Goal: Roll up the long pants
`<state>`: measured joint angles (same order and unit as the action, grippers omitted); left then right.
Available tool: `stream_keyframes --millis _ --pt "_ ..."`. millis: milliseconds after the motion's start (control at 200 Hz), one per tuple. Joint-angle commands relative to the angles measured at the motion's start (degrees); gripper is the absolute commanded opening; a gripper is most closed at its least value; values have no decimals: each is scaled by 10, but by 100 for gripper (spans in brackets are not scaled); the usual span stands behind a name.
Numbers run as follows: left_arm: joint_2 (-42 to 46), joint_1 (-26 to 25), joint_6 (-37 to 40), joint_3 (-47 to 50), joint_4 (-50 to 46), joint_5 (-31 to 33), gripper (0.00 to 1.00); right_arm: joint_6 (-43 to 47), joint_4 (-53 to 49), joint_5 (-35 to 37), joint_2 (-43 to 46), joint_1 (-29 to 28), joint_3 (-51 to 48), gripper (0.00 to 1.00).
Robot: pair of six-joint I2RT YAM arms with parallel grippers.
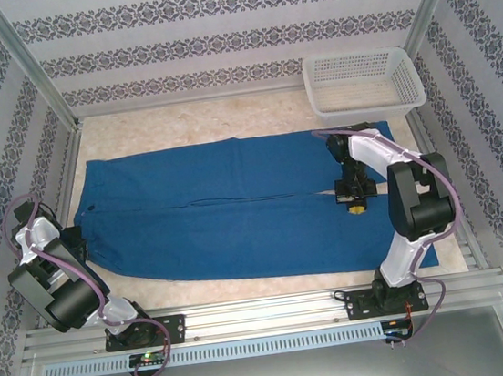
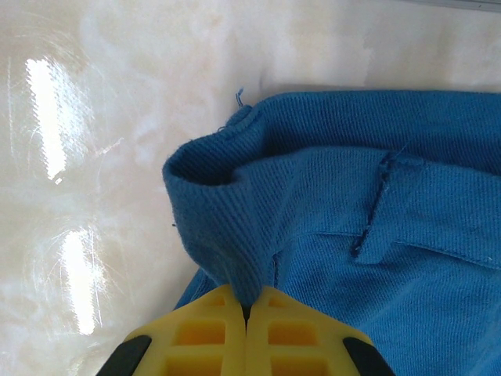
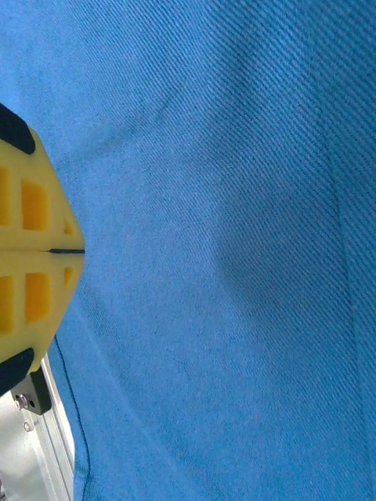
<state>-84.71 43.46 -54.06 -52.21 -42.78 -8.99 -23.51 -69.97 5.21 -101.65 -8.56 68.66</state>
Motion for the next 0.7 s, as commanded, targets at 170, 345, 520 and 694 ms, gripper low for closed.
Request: stream_keyframes --millis 170,345,520,694 --pt "9 -6 5 5 2 -18 0 -57 42 29 -37 -27 -19 0" --pt "23 -6 4 11 12 -27 0 -73 61 64 -58 -42 -18 0" --pt "24 -6 8 4 4 -29 0 -72 66 90 -96 -42 7 0" --pt "31 -6 9 1 -5 -26 0 -62 70 114 -119 -31 50 0"
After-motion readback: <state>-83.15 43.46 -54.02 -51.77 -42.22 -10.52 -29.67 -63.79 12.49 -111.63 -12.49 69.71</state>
